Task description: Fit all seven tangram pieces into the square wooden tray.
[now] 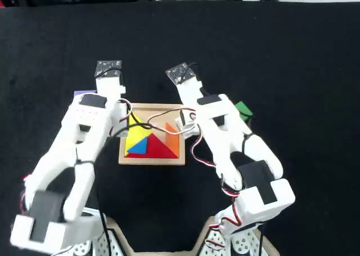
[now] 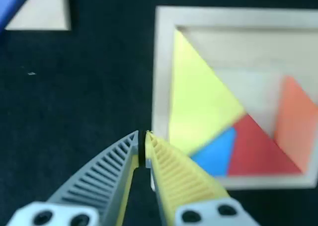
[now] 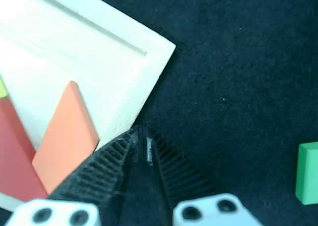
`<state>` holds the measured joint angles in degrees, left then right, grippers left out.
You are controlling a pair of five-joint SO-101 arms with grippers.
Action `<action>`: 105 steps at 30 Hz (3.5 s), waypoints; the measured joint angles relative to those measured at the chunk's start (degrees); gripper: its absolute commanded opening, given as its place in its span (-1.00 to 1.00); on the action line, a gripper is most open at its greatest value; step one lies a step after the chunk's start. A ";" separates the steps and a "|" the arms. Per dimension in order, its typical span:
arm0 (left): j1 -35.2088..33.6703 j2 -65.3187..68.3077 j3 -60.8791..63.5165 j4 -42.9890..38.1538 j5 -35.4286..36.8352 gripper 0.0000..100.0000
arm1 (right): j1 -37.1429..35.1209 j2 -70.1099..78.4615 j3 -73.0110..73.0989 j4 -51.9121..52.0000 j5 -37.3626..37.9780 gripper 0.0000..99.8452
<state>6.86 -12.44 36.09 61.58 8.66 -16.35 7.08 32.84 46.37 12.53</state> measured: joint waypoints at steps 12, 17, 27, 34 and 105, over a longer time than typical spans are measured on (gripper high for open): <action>3.87 -15.82 13.36 -5.01 -16.09 -0.70 | 0.00 0.00 0.00 0.62 -0.09 -0.98; 5.63 -15.47 12.92 3.08 -26.55 -0.43 | 0.00 0.00 0.00 0.62 -0.09 -0.98; 7.91 -15.12 12.57 -3.87 -29.89 -0.29 | 0.00 0.00 0.00 0.70 -0.09 -0.98; 7.91 -7.74 11.60 -7.65 -30.42 -0.29 | 0.00 0.00 0.00 0.70 -0.09 -0.98; 6.86 6.68 3.08 -8.00 -37.27 -0.73 | 0.00 0.00 0.00 0.79 -0.09 -0.98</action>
<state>13.71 -5.76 39.16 53.58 -28.62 -16.35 7.08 32.84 47.16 12.44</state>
